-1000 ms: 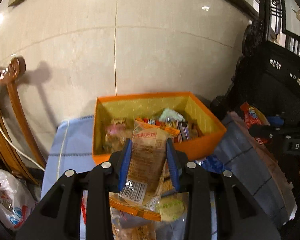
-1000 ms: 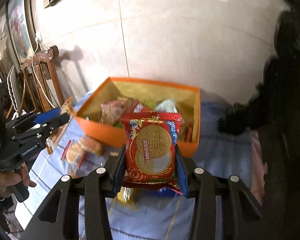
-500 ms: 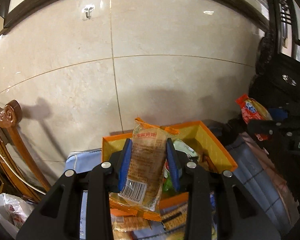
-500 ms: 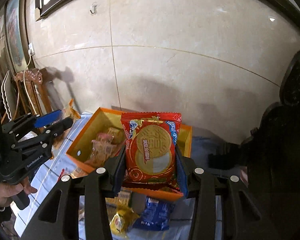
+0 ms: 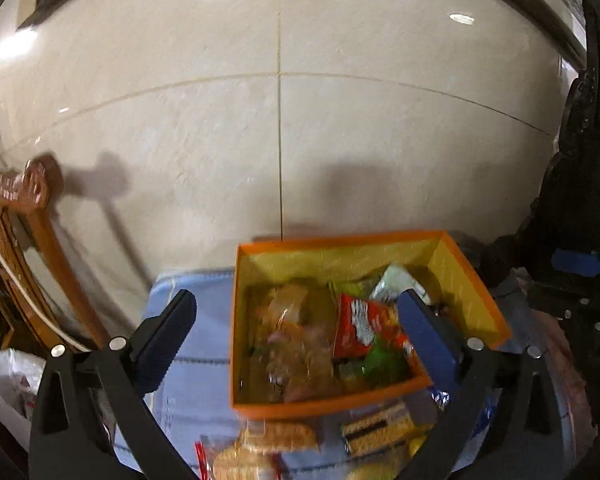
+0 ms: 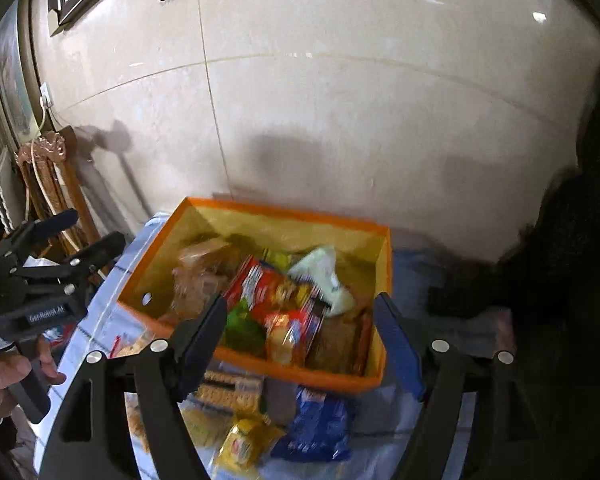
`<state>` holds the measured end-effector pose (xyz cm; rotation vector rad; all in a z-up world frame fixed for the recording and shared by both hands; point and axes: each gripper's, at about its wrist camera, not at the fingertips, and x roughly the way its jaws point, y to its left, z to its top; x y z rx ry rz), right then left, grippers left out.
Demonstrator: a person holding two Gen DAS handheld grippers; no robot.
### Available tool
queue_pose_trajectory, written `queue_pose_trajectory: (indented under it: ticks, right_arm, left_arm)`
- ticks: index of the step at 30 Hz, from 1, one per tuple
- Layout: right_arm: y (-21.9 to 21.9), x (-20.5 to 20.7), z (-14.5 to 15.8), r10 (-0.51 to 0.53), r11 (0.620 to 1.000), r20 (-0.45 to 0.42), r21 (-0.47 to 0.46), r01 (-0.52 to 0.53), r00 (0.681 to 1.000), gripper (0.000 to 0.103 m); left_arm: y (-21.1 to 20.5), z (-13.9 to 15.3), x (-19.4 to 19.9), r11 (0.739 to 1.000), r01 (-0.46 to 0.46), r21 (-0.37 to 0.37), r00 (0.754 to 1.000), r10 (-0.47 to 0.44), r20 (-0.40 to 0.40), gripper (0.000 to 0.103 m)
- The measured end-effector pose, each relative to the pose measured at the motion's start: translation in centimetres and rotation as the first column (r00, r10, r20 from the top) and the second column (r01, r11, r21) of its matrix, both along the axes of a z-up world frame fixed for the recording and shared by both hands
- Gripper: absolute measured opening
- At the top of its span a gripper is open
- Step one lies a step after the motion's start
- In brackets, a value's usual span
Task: Organize snacks
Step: 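Grasp a barcode-labelled bread bag with the right gripper while the left moves toward the remaining snacks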
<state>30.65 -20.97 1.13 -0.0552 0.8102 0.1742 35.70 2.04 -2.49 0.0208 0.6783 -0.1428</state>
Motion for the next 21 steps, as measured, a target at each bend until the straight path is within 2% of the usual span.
queue_pose_trajectory:
  ticks: [3,5,7,10,12,14,17,21]
  right_arm:
    - [0.1,-3.1,-1.9,0.025,0.999,-0.030,0.022,-0.024,0.999,0.076]
    - [0.7,-6.5,-4.2,0.055,0.996,-0.073,0.069,-0.050,0.996,0.076]
    - [1.8,-9.8,-6.7,0.089,0.994,-0.113,0.065,-0.083,0.990,0.077]
    - [4.6,-15.6,-11.9,0.165,0.986,-0.210,0.040,-0.160,0.964,0.077]
    - [6.5,-19.3,-15.3,0.206,0.978,-0.275,0.027,-0.207,0.939,0.077]
    - [7.8,-21.8,-17.5,0.234,0.970,-0.303,0.012,-0.242,0.924,0.077]
    - [9.5,-24.6,-19.8,0.253,0.963,-0.323,-0.006,-0.269,0.912,0.077]
    - [10.5,-25.7,-20.7,0.237,0.965,-0.320,-0.030,-0.259,0.917,0.078]
  left_arm:
    - [1.0,-1.8,-2.6,1.000,0.018,-0.008,0.999,-0.018,-0.031,0.099]
    - [1.5,-3.6,-5.2,0.999,0.039,-0.007,0.998,-0.039,-0.046,0.099]
    - [1.8,-6.2,-8.0,0.998,0.062,-0.012,0.995,-0.062,-0.076,0.099]
    - [1.6,-11.7,-12.4,0.993,0.119,0.021,0.978,-0.113,-0.177,0.099]
    - [1.3,-13.8,-14.3,0.989,0.140,0.048,0.972,-0.128,-0.196,0.099]
    - [1.0,-15.6,-16.1,0.987,0.150,0.058,0.969,-0.135,-0.205,0.099]
    - [1.0,-17.1,-17.2,0.989,0.134,0.060,0.970,-0.118,-0.214,0.099]
    - [0.7,-18.3,-17.3,0.989,0.124,0.077,0.972,-0.105,-0.210,0.099]
